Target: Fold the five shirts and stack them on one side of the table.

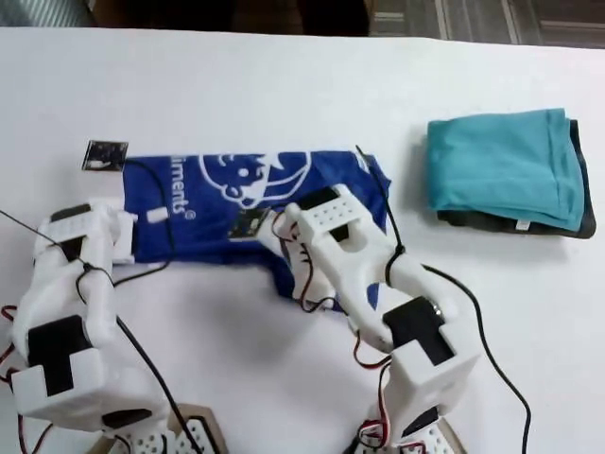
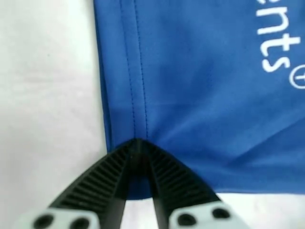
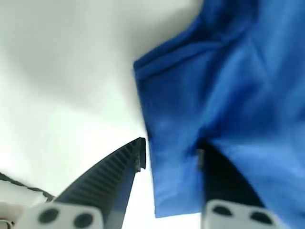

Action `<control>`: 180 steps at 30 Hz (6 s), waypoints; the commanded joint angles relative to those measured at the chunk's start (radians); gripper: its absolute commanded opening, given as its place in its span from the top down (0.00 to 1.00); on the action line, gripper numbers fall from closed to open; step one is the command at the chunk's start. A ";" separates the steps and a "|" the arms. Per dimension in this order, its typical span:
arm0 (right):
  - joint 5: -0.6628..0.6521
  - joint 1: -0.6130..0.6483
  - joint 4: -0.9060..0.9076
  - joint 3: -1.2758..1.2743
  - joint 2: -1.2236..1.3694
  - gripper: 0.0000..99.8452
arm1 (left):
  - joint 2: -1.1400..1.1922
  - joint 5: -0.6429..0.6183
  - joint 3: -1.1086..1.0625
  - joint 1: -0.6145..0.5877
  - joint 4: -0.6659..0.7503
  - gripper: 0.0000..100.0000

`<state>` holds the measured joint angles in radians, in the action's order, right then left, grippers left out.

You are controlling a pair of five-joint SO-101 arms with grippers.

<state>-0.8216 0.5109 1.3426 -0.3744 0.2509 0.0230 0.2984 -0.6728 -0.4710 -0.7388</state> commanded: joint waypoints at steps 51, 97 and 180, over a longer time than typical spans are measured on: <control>0.011 -0.111 0.191 0.614 0.058 0.98 | 0.000 -0.008 0.004 -0.014 0.015 0.97; 0.376 -0.173 0.424 0.977 0.131 0.98 | 0.000 -0.008 0.004 -0.014 0.015 0.97; 0.382 -0.012 -0.097 0.864 0.298 0.98 | 0.000 -0.008 0.004 -0.014 0.015 0.97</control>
<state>-0.4457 0.5294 1.1692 0.4281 0.6713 0.0261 0.2984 -0.6728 -0.4710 -0.7357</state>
